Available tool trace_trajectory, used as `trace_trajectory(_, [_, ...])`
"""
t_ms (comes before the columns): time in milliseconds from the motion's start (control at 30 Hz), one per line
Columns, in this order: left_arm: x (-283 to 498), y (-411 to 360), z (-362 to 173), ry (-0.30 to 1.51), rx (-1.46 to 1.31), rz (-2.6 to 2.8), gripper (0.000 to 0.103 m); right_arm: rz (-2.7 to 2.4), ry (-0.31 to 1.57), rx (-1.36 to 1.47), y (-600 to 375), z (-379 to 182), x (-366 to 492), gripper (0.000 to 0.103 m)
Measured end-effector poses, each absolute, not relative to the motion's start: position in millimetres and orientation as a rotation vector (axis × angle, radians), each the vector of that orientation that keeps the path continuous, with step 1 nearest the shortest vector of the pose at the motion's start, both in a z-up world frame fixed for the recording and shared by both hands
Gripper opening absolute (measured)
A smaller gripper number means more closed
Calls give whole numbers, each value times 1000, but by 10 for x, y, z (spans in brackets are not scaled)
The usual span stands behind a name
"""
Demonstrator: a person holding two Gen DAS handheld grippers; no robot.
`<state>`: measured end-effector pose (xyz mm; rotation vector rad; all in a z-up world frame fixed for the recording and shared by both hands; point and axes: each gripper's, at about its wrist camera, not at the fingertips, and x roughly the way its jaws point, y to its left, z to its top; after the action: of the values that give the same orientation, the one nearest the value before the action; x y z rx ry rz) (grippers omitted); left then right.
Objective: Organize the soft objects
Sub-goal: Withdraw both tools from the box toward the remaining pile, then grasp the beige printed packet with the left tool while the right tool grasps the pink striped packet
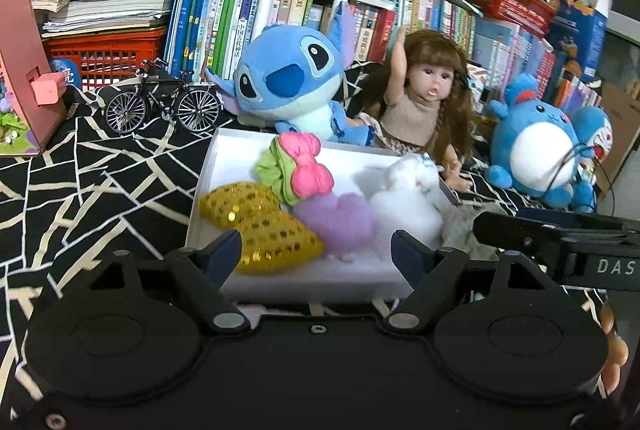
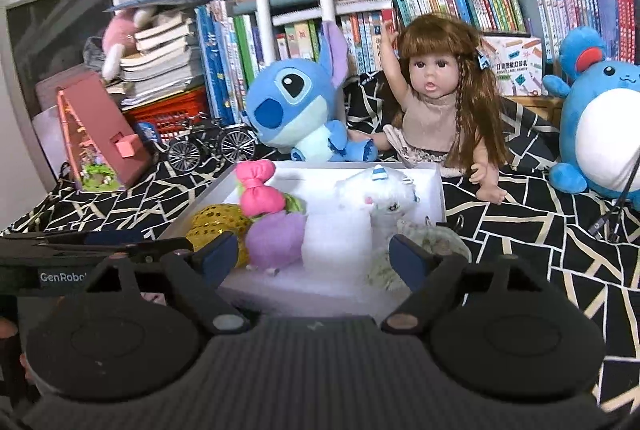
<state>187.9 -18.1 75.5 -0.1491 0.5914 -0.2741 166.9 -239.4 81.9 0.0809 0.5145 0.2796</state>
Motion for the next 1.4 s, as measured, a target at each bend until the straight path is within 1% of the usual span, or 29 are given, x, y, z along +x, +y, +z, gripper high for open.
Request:
trace_trajectory(133, [1665, -111, 739, 595, -143, -287, 83, 286, 494, 77, -2421, 801, 1466, 91])
trace_trajectory(333, [1362, -22, 706, 587, -120, -315, 84, 278, 448, 34, -2450, 756, 1162, 96])
trace_trajectory(800, [701, -4, 506, 546, -65, -355, 87, 208, 330, -19, -2378, 446, 584, 97])
trace_trajectory(1067, [366, 25, 314, 523, -37, -341, 87, 171, 325, -21, -2356, 198, 331, 97])
trace_trajectory(1100, [327, 25, 294, 521, -30, -339, 85, 165, 327, -23, -2347, 171, 306, 97])
trace_trajectory(1167, [260, 20, 256, 518, -14, -335, 77, 156, 332, -24, -2335, 116, 269, 97])
trace_trajectory(1233, [198, 17, 212, 517, 1, -318, 60, 149, 339, -16, -2331, 58, 230, 97])
trace_trajectory(1333, [139, 17, 142, 538, 11, -308, 49, 138, 346, -10, -2322, -10, 178, 96])
trace_trajectory(1400, [108, 25, 109, 550, 1, -310, 46, 143, 359, -17, -2304, -41, 165, 93])
